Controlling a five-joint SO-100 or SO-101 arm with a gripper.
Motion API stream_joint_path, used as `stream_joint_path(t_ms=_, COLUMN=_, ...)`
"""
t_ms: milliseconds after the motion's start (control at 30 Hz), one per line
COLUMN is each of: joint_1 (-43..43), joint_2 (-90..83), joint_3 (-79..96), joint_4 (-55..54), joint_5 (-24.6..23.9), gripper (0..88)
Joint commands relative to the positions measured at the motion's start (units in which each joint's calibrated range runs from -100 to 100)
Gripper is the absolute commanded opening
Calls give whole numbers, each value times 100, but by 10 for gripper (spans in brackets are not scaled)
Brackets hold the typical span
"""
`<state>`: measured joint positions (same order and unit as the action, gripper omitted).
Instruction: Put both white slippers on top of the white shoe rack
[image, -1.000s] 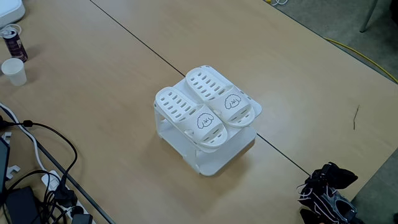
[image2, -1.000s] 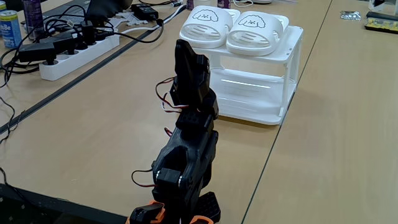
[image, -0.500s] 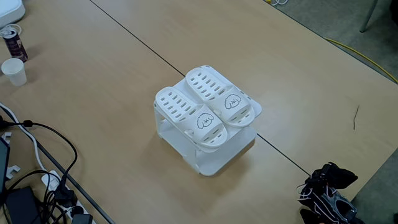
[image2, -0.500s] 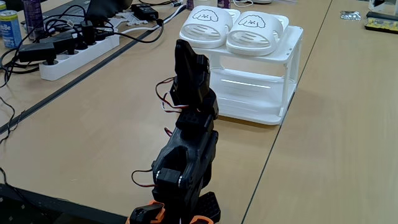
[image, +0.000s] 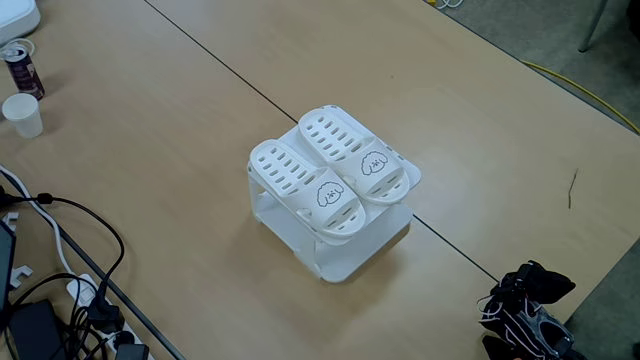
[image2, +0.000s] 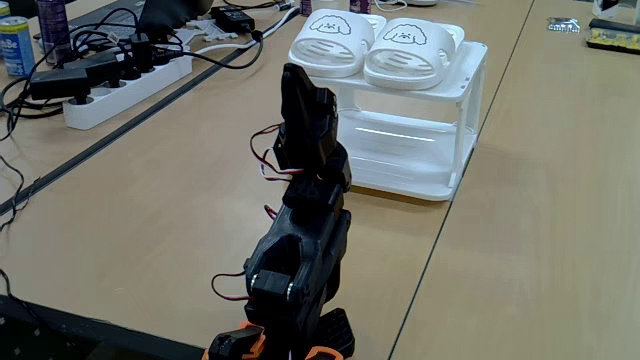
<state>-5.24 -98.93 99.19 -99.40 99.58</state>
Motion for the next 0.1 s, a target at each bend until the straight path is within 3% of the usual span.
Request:
stream_joint_path(t_ms=0, joint_1=-43, joint_2=-15, joint_3=45, joint_4=-8, joint_5=42, gripper=7)
stream_joint_path(t_ms=67, joint_1=-43, joint_2=-15, joint_3=45, joint_4=-8, joint_5=42, gripper=7)
